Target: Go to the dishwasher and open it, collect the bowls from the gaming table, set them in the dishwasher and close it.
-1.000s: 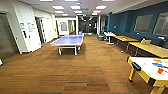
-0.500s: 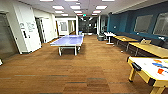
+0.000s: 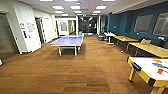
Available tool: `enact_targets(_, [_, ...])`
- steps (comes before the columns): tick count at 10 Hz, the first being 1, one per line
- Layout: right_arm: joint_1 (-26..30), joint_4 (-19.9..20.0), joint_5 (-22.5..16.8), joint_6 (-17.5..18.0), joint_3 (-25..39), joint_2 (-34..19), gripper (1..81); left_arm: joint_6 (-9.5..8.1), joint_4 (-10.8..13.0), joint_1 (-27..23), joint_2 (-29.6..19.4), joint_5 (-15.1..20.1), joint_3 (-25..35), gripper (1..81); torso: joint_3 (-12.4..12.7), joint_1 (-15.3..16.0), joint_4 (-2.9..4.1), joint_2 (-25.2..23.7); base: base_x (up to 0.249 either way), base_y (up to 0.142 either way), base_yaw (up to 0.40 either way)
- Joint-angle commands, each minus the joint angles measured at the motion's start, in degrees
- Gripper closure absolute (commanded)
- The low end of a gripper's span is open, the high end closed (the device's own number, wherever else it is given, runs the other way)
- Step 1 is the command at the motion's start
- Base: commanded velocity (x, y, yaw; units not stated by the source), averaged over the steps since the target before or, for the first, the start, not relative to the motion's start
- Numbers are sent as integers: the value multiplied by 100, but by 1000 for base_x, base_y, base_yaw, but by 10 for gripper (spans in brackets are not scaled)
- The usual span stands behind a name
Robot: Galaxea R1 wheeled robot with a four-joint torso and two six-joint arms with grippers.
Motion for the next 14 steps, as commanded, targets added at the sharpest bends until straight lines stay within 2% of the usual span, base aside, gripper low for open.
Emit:
enact_targets(1, [298, -37, -283, -19, 39, 31, 10, 6, 70, -304, -47, 356, 26, 10, 0, 1, 0, 0, 0, 0, 0])
enact_targets(4, [298, -37, -283, -19, 39, 31, 10, 6, 79, -304, -39, 419, 26, 10, 0, 1, 0, 0, 0, 0, -234])
enact_targets(14, [290, -37, -283, -19, 39, 40, 10, 15, 88, -304, -39, 436, 26, 10, 0, 1, 0, 0, 0, 0, -342])
